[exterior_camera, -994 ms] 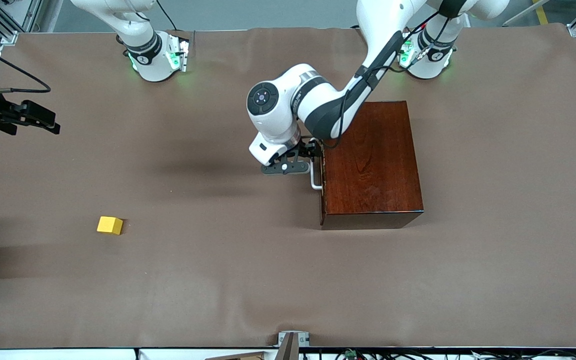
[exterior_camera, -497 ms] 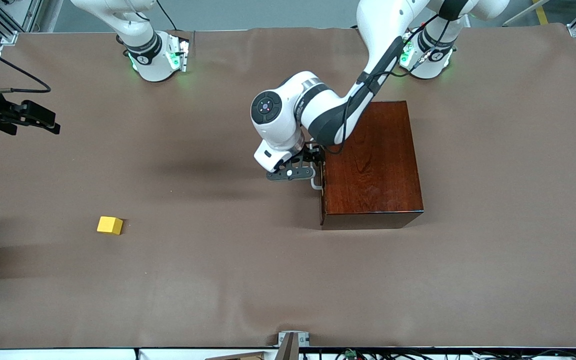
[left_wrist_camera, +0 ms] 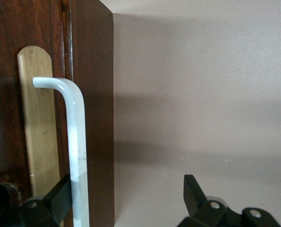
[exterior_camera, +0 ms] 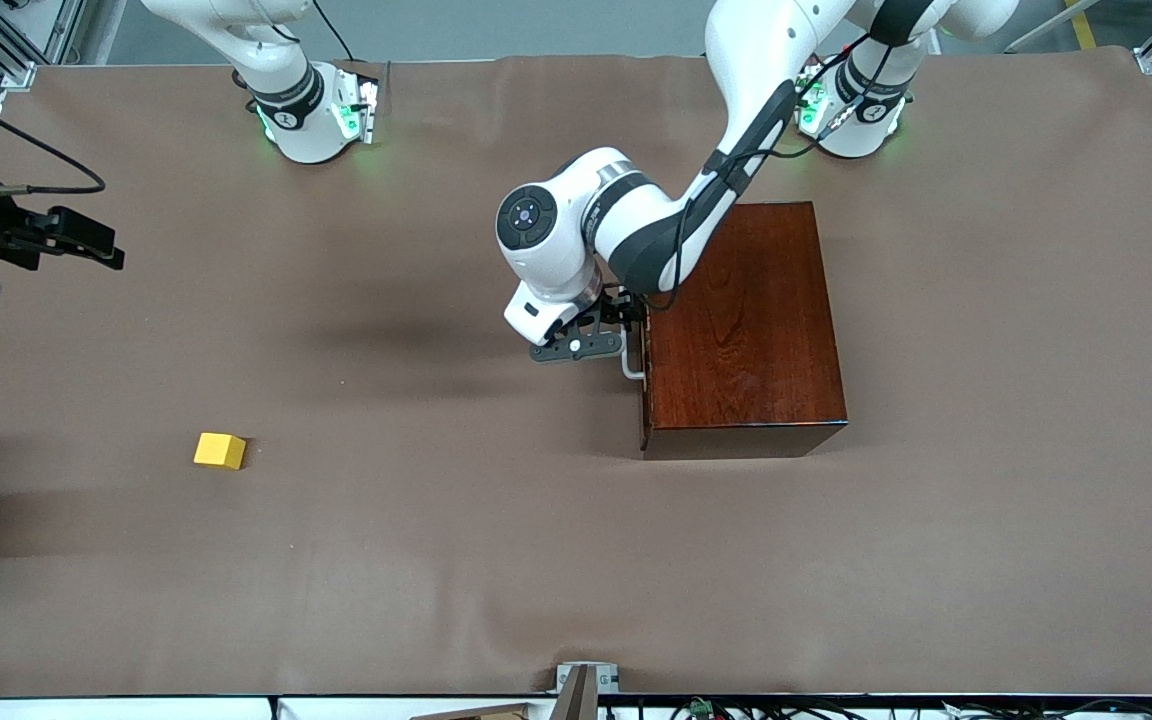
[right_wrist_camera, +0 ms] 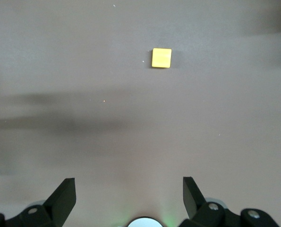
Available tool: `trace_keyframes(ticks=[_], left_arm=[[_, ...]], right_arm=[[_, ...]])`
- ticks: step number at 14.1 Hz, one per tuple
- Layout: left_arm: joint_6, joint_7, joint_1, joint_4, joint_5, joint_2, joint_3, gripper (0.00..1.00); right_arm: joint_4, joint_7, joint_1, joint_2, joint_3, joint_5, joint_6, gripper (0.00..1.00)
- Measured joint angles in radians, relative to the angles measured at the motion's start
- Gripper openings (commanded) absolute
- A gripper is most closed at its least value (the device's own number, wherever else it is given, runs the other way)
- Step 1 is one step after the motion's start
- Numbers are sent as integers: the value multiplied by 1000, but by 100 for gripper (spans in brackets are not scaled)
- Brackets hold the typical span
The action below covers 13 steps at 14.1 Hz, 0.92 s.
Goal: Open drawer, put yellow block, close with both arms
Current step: 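Pull the drawer open with the left gripper while the right gripper reaches the cube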
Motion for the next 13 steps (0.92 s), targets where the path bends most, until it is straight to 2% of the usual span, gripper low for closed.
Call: trace_keyframes(ticks=[5,9,13], left_arm=[[21,0,0,0,0,6,0,100],[117,-6,-19,0,0,7,-3,100],[198,-21,-48,0,0,13,-3,100]], right_arm=[[-62,0,-34,54,-2,-2,114,100],[-83,-8,-64,159,-2,-2,256,100],[-83,-8,-63,234,1,-3,303,100]])
